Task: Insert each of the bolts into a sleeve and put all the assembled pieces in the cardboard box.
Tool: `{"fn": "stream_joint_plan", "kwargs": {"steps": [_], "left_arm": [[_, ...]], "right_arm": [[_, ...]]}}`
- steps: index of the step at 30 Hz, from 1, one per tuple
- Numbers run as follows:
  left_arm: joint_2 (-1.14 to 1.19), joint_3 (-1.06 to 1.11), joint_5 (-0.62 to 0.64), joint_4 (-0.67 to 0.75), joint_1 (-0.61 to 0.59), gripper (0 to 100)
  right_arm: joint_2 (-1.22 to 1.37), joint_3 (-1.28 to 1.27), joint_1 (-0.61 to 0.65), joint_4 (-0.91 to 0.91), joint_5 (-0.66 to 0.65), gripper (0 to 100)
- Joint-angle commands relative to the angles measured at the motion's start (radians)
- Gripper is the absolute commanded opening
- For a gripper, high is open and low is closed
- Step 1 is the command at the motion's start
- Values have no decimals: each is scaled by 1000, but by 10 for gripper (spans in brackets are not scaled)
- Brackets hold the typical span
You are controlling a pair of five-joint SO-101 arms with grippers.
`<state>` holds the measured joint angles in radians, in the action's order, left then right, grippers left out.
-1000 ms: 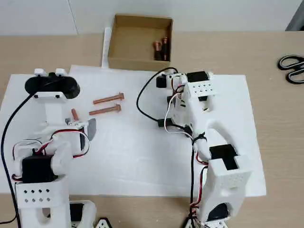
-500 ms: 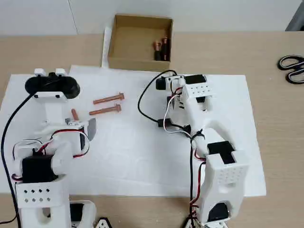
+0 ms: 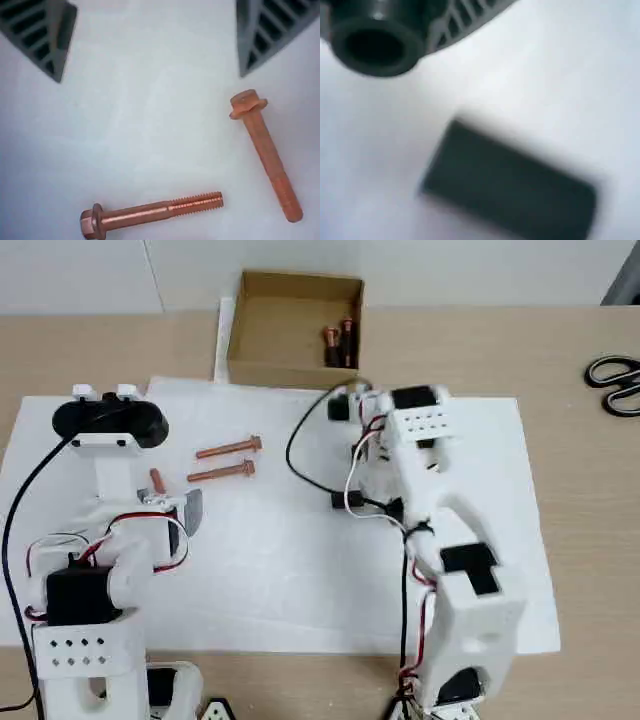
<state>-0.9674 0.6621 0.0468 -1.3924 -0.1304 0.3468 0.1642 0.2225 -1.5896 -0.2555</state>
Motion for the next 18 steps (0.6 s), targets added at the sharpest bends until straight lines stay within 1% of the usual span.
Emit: {"fn": "stream_joint_plan", "kwargs": {"steps": [1,4,6,9,10,12,18], "left_arm": [[-5,-39,-8,2,-5,215],[38,-48,-58,2,-2,215],[126,-82,-68,2,-6,215],[292,-188,-77,2,-3,215],[351,-229,-104,2,0,215],[473,-315,-204,3,18,215],[838,-541,-640,3,69,215]], "right_arm": [[-191,63,-12,-58,6,5],[-297,61,-19,-65,8,5],[-355,52,-36,-64,9,5],[-392,32,-64,-62,9,5],[-392,25,-71,-61,8,5],[-392,-8,-85,-64,3,5],[-400,-72,-104,-64,2,4]]}}
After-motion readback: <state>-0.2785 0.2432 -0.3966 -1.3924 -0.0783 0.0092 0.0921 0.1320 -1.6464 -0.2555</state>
